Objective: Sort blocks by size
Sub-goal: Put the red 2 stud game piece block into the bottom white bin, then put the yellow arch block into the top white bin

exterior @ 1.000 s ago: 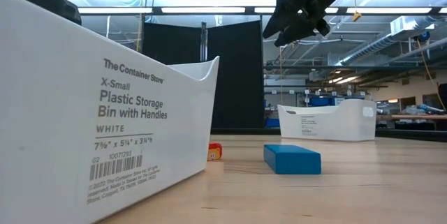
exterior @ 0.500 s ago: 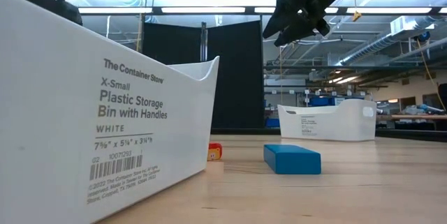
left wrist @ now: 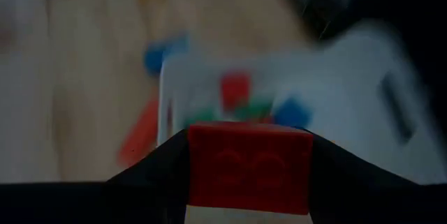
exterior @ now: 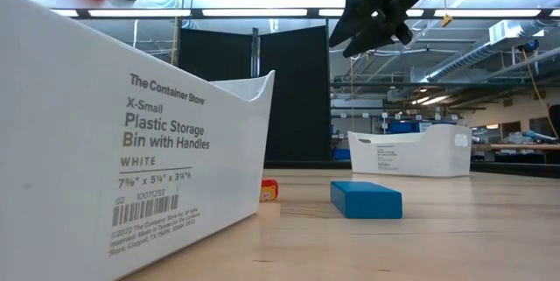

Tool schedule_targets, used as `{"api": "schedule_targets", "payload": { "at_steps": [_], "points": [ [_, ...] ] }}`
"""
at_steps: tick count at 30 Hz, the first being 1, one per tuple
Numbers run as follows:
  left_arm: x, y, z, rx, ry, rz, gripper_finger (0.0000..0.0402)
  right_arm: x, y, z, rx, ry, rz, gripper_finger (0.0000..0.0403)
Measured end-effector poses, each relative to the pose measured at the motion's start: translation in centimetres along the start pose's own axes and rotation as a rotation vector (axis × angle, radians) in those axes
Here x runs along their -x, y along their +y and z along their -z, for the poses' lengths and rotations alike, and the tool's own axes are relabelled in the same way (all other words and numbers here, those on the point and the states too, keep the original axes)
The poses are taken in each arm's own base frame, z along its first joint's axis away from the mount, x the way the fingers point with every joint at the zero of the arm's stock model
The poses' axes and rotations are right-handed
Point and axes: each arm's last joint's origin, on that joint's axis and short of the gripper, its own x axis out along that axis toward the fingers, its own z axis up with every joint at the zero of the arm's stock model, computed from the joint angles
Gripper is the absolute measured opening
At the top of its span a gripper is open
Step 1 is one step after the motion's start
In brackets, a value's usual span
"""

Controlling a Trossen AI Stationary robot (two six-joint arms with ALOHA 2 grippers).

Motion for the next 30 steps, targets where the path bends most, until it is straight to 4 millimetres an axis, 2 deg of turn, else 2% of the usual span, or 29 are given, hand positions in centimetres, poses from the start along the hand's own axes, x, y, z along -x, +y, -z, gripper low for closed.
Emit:
{"api": "schedule_targets", "payload": {
  "at_steps": [4, 11, 14, 17, 22, 24, 26, 30],
  "points": [
    [-0.9, -0.7, -1.1, -0.093, -0.112, 0.045, 0.0215, 0.1, 0.1, 0.0, 0.0, -0.003, -0.006, 0.0244],
    [-4.5, -1.5, -0.1, -0.09, -0.056, 0.123, 0.0215, 0.9, 1.4, 0.6, 0.053, 0.003, -0.074, 0.0241],
    [-4.9, -1.7, -0.1, -0.055, -0.057, 0.14, 0.0215, 1.5, 2.4, 1.0, 0.103, 0.004, -0.147, 0.0244],
    [-4.9, -1.7, -0.2, -0.006, -0.065, 0.147, 0.0238, 2.5, 3.9, 1.6, 0.152, 0.005, -0.256, 0.0253],
    [-4.9, -1.8, -0.2, 0.056, -0.057, 0.164, 0.0361, 3.9, 6.4, 3.4, 0.223, 0.016, -0.357, 0.0276],
    [-4.9, -1.6, -0.3, 0.079, -0.038, 0.162, 0.0386, 4.2, 7.3, 4.4, 0.25, 0.037, -0.381, 0.0289],
    [-4.2, -1.5, -0.8, 0.086, -0.035, 0.155, 0.0381, 4.7, 8.1, 5.6, 0.268, 0.071, -0.405, 0.0302],
    [-1.7, -0.9, -2.4, 0.073, -0.132, 0.09, 0.0344, 5.7, 9.1, 8.3, 0.248, 0.21, -0.426, 0.0319]
  ]
}}
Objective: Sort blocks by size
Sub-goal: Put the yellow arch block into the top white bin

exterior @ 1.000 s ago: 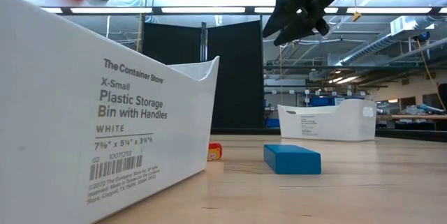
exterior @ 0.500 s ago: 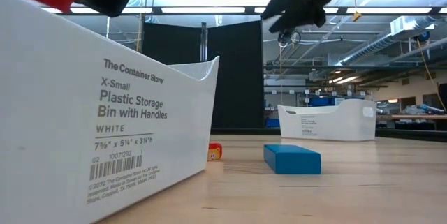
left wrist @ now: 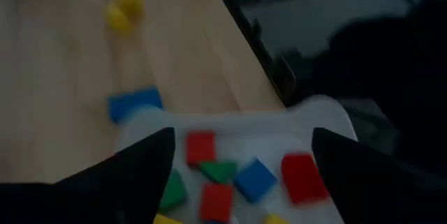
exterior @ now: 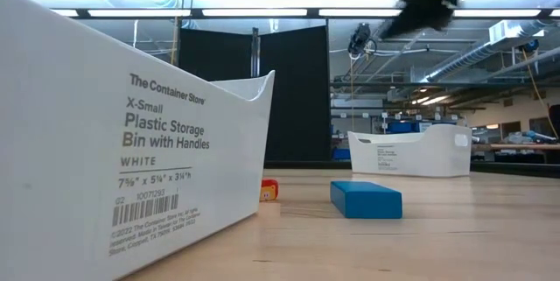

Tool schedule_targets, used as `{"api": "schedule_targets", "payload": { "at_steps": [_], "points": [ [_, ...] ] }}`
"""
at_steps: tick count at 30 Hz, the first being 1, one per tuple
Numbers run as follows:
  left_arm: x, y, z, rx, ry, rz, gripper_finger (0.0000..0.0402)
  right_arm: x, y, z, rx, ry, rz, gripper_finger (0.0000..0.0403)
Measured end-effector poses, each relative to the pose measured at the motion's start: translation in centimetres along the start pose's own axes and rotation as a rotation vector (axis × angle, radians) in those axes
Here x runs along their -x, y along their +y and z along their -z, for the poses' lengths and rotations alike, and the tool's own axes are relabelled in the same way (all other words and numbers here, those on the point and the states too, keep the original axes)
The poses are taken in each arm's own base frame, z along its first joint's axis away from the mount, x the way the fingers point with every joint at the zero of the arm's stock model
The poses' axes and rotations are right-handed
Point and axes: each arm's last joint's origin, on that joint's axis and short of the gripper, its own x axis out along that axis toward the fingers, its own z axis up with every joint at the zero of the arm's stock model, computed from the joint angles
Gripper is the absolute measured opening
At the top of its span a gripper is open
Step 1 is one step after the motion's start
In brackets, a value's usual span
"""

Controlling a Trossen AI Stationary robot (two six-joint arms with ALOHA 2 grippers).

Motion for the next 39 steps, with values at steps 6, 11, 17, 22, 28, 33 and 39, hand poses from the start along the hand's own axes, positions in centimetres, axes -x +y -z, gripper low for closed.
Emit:
{"api": "schedule_targets", "payload": {
  "at_steps": [6, 11, 17, 22, 28, 33, 39],
  "points": [
    [4.0, 0.7, -1.8, -0.027, -0.142, -0.125, 0.0307, 1.3, 1.3, 4.5, -0.152, 0.235, 0.118, 0.0314],
    [5.1, 1.9, -2.4, -0.004, -0.187, -0.281, 0.0302, 1.9, 2.5, 7.1, -0.234, 0.329, 0.175, 0.0309],
    [4.5, 3.6, -2.4, 0.048, -0.175, -0.363, 0.0305, 0.4, 3.8, 9.7, -0.262, 0.434, 0.205, 0.031],
    [4.4, 4.5, -2.5, 0.064, -0.176, -0.392, 0.0305, -0.8, 4.3, 11.1, -0.28, 0.464, 0.245, 0.0305],
    [4.3, 5.2, -2.5, 0.031, -0.154, -0.42, 0.0305, -2.7, 4.1, 12.6, -0.271, 0.527, 0.318, 0.0281],
    [4.2, 6.2, -2.5, 0.042, -0.149, -0.449, 0.0305, -3.3, 4.0, 12.6, -0.285, 0.546, 0.325, 0.0212],
    [4.2, 7.9, -2.7, 0.074, -0.145, -0.501, 0.0305, -2.8, 3.6, 12.2, -0.256, 0.543, 0.322, 0.0059]
  ]
}}
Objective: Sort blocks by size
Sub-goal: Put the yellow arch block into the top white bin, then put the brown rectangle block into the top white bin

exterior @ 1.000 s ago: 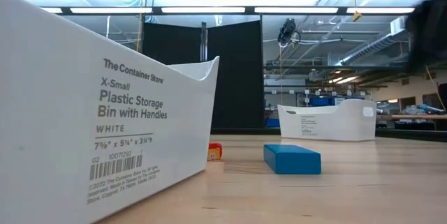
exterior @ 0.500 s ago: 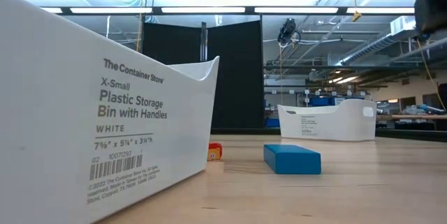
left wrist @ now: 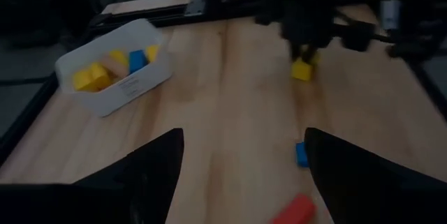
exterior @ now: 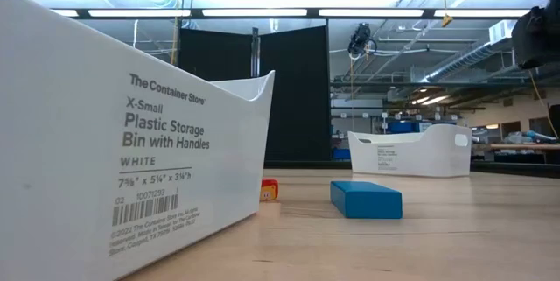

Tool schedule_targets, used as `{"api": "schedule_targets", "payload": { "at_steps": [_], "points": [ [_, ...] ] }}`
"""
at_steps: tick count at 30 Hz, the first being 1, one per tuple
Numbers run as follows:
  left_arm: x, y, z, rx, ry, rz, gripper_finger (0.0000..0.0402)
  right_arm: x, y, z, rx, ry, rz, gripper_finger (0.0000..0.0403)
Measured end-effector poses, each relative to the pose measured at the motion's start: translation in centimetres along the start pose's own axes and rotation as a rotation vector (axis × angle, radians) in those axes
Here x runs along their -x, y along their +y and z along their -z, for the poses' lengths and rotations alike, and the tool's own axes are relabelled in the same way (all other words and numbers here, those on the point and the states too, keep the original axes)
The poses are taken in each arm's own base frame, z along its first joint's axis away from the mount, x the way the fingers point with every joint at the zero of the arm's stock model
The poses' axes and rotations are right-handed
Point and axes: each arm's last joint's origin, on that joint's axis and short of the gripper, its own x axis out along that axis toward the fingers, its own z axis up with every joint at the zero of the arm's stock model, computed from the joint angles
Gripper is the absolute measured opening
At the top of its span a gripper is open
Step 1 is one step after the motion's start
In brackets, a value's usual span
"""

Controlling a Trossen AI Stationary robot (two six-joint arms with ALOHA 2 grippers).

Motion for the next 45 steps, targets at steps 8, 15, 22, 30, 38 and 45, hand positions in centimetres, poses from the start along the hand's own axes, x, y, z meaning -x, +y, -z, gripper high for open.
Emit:
{"api": "schedule_targets", "payload": {
  "at_steps": [8, 15, 22, 30, 38, 45],
  "points": [
    [-2.3, 5.0, -0.2, 0.163, 0.038, -0.095, 0.0287, 3.9, -1.6, -2.7, -0.003, -0.215, -0.06, 0.0039],
    [-4.0, 13.3, 0.5, 0.337, 0.096, -0.221, 0.0256, 8.4, -6.8, -7.5, -0.081, -0.499, 0.044, 0.0039],
    [-3.6, 22.8, 2.0, 0.435, 0.287, -0.403, 0.0246, 10.4, -14.3, -11.4, -0.301, -0.551, 0.262, 0.0039],
    [-5.3, 29.9, 3.2, 0.464, 0.476, -0.432, 0.0246, 8.9, -19.1, -14.6, -0.412, -0.441, 0.442, 0.0047],
    [-10.4, 33.0, 6.1, 0.39, 0.709, -0.305, 0.0288, 6.6, -20.3, -16.6, -0.376, -0.348, 0.481, 0.0097],
    [-13.0, 35.3, 8.2, 0.445, 0.866, -0.236, 0.0346, 5.9, -19.9, -17.4, -0.308, -0.356, 0.476, 0.0183]
  ]
}}
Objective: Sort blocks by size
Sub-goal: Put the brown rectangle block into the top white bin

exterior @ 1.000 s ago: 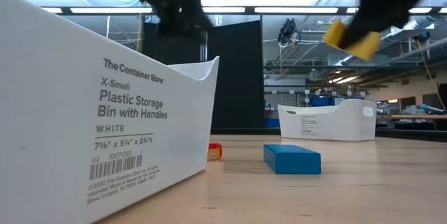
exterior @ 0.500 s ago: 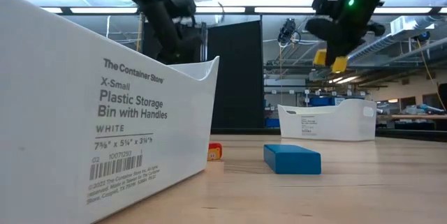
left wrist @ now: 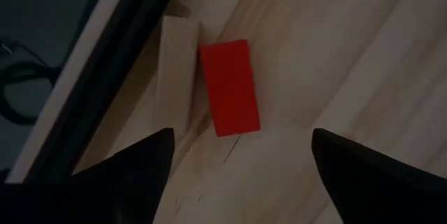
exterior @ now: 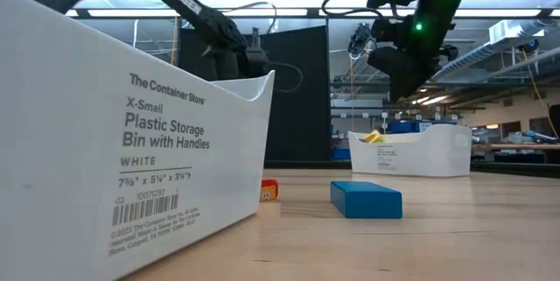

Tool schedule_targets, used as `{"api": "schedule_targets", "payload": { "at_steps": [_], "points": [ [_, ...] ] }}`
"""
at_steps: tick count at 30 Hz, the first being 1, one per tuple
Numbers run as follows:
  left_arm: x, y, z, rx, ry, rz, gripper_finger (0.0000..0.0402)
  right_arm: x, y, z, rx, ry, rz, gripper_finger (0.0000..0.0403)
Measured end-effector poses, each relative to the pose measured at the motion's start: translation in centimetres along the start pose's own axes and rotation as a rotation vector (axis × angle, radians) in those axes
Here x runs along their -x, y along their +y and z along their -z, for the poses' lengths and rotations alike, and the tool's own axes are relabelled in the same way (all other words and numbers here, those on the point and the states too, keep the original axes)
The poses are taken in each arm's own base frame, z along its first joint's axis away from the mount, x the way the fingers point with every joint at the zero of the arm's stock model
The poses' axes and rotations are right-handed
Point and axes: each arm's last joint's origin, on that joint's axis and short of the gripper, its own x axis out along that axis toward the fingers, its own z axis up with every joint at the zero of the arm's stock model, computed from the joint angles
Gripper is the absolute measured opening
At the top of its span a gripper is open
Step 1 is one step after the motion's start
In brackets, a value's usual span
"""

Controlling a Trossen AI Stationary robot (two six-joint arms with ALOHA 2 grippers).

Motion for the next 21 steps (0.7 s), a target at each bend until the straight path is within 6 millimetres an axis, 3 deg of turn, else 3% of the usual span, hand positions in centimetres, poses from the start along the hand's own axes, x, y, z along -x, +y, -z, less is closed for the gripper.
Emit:
{"api": "schedule_targets", "payload": {
  "at_steps": [10, 15, 21],
  "points": [
    [-0.7, 0.5, -0.4, 0.065, 0.005, 0.063, 0.0361, 0.1, 0.2, -0.3, 0.043, -0.034, -0.014, 0.0293],
    [-0.7, 0.4, -0.4, 0.091, 0.006, 0.062, 0.0351, 0.1, 0.5, -0.8, 0.053, -0.077, -0.035, 0.0308],
    [-0.7, 0.4, 0.1, 0.107, 0.067, 0.071, 0.0339, 0.1, 0.7, -1.1, 0.06, -0.104, -0.051, 0.0298]
  ]
}}
